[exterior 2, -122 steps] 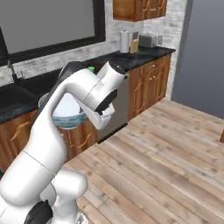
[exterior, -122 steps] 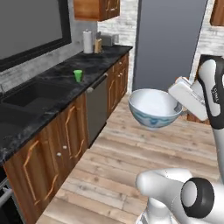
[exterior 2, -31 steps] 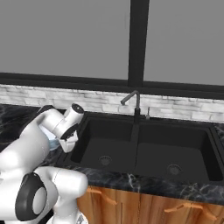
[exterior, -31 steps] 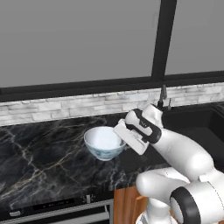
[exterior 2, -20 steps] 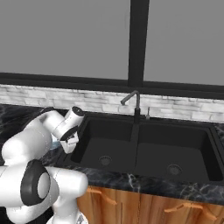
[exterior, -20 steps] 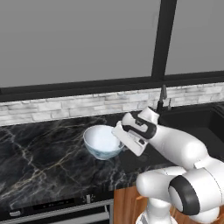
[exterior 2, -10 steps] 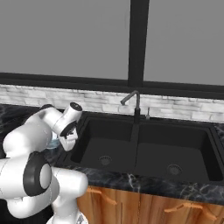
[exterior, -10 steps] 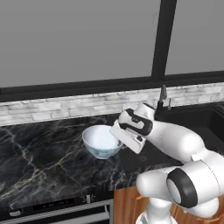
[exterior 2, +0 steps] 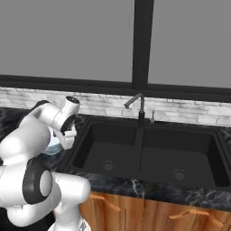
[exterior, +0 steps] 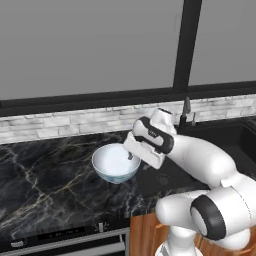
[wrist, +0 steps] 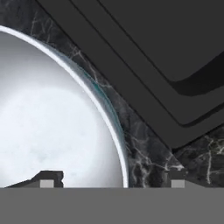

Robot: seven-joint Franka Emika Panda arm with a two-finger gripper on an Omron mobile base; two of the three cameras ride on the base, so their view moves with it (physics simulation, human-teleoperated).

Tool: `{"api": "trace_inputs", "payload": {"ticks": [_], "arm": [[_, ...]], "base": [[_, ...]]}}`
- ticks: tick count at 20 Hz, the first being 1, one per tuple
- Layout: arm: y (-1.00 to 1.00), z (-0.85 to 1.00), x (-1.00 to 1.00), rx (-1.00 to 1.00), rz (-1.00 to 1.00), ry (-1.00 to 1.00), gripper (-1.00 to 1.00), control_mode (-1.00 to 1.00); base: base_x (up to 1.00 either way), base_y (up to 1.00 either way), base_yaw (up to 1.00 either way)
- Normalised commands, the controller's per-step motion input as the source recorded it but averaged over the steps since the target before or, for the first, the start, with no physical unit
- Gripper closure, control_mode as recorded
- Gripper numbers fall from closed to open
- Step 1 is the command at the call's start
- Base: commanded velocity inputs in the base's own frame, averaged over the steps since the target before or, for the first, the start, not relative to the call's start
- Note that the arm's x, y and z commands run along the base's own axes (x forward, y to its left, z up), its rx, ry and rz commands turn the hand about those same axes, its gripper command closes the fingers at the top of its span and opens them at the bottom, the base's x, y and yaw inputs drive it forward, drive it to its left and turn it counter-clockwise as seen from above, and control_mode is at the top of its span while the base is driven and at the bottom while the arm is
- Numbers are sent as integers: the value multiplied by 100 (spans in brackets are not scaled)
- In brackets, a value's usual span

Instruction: Pick the cup and bowl from the counter and place them on the counter next to the sink.

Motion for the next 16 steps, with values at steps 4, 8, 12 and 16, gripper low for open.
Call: {"api": "trace_inputs", "payload": {"ticks": [4,8,12,16], "arm": [[-3,57,-34,-6,1,0,-100,-100],[-20,36,-46,-11,6,1,-100,-100],[-31,26,-39,-14,15,3,-100,-100],[-32,27,-49,-9,21,1,-100,-100]], "base": [[0,0,0],[0,0,0],[0,0,0],[0,0,0]]}}
